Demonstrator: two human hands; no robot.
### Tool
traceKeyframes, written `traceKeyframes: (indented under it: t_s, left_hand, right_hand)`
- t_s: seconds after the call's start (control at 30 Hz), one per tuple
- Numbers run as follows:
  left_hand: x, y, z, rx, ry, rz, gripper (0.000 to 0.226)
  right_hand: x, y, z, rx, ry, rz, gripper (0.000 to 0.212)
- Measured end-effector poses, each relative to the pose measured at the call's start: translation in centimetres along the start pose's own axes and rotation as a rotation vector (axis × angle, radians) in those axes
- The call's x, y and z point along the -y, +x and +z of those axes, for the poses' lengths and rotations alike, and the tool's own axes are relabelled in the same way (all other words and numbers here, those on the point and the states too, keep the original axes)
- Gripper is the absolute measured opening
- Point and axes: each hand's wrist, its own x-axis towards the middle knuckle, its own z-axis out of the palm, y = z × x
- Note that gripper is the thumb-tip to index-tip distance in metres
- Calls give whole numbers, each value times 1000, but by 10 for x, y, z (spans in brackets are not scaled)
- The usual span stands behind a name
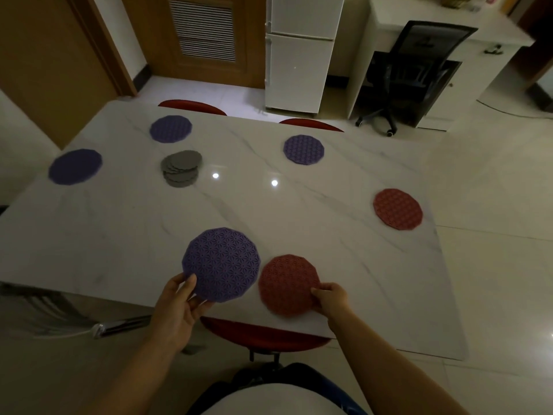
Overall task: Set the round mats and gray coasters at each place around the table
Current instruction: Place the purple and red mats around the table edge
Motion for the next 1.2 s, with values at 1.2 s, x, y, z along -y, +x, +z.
traceKeyframes:
  t_s: [1.2]
  left_hand:
    - [-82,22,-29,42,106,174,32]
  right_hand:
    - [122,-115,144,393,-241,-594,22]
